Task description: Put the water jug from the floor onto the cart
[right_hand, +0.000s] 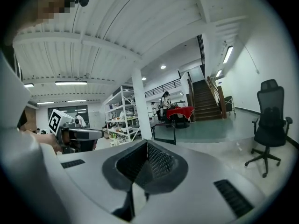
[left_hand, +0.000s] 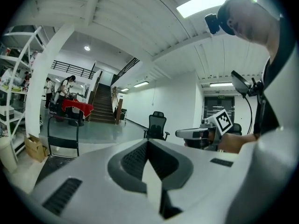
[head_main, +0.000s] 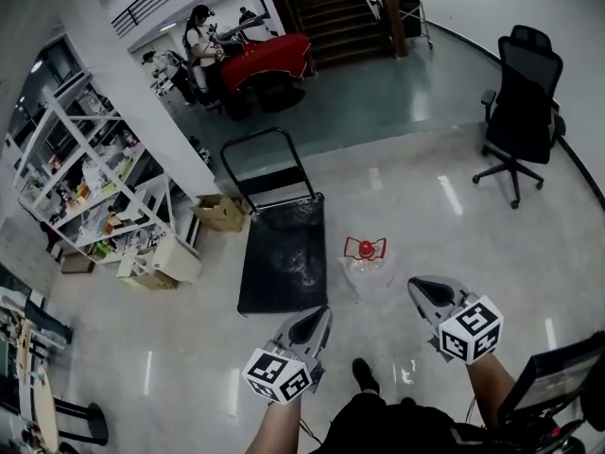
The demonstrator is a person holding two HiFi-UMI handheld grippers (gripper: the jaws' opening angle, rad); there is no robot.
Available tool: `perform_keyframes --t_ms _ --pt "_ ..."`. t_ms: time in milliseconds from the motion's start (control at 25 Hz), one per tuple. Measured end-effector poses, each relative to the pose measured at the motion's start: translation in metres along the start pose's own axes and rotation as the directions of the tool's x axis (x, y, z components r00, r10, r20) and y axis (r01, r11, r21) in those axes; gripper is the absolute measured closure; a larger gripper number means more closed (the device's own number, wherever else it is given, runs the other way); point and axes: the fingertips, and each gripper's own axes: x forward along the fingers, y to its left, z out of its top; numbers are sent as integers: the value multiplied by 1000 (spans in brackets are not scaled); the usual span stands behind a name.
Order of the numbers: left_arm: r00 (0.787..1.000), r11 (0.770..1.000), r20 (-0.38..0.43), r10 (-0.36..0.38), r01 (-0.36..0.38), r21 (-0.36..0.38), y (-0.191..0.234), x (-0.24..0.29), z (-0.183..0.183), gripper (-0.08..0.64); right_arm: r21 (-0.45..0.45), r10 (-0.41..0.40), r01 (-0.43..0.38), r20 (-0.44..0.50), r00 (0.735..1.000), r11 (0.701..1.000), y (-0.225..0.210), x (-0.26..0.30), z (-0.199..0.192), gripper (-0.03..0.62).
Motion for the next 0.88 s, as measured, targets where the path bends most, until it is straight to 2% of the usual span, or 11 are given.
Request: perform_keyframes --t_ms 200,480,640,880 --pt "999 999 7 -37 37 -26 63 54 6 565 1 -37 37 -14 999 999 -34 62 11 591" --pt "992 992 17 -125 124 10 142 113 37 565 -18 -109 109 -15 994 994 -80 153 41 589" --pt "993 993 3 -121 121 -7 184 153 39 565 -23 -126 125 -15 992 992 -114 198 54 589" --pt "995 995 -5 -97 97 -19 224 219 49 565 -19 -110 110 -19 994 994 -174 254 64 588"
